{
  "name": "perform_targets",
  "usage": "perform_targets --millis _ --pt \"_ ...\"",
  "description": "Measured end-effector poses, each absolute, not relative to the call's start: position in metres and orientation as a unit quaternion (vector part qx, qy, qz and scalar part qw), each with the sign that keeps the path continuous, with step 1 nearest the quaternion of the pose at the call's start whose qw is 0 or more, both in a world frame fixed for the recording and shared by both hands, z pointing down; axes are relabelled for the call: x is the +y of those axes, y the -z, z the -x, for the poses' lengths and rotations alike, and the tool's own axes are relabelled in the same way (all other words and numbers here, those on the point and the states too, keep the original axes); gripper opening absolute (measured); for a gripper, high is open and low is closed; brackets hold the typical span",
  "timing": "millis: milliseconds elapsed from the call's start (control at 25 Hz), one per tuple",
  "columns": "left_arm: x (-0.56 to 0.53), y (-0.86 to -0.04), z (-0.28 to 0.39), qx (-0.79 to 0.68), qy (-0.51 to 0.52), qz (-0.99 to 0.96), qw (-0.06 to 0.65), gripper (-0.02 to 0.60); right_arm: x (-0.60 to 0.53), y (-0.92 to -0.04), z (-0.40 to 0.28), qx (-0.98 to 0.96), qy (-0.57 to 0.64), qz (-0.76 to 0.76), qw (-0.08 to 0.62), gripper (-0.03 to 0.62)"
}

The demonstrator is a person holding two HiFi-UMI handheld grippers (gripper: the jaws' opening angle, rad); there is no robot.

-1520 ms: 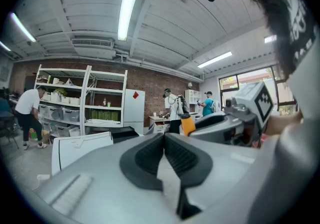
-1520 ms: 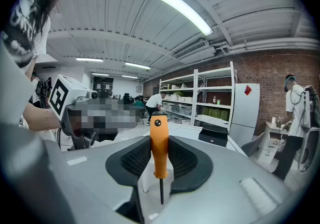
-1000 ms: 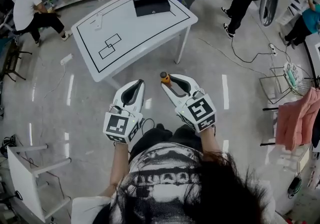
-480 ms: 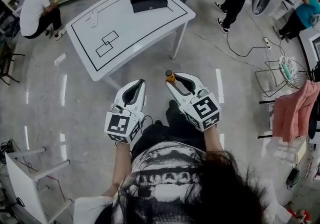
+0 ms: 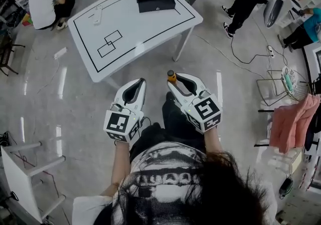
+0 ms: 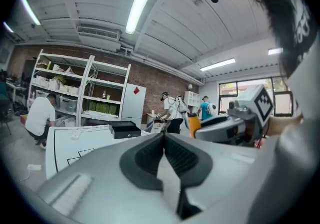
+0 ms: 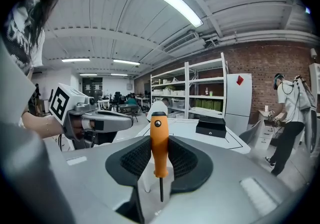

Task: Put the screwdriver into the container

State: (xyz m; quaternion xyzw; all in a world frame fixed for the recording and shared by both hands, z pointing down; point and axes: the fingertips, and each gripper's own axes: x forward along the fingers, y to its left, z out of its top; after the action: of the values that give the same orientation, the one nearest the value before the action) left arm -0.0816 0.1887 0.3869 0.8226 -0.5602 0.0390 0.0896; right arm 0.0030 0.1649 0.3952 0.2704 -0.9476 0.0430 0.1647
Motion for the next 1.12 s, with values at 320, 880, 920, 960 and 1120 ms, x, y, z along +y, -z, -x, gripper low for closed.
perform_targets --millis 320,880,920,960,1120 --pt "0.11 -0.395 0.081 -0.575 -0.055 -0.811 0.092 0.0 0.084 -0.405 -0.01 -0.951 -0.053 -0.262 0.153 0.11" --pt "-0.059 -0.385 0.056 -0.613 -0.074 -0.781 0.09 0.0 -0.09 -0.408 -0.042 -0.962 -0.063 -0.222 0.144 0.11" --pt "-0.067 -0.386 0.053 -0.615 -0.075 -0.78 0.091 0.0 -0.099 -0.409 -0.043 -0.963 -0.064 -0.218 0.143 0.11" --pt "-0.075 -0.386 0.051 -0.616 -0.077 -0.779 0.091 0.0 -0.108 -0.41 -0.044 -0.964 -0.065 -0.214 0.142 0.11" --pt "-0.099 -0.384 0.044 -0.628 -0.083 -0.769 0.087 0.0 -0.137 -0.412 -0.046 -0.968 -0.064 -0.198 0.137 0.11"
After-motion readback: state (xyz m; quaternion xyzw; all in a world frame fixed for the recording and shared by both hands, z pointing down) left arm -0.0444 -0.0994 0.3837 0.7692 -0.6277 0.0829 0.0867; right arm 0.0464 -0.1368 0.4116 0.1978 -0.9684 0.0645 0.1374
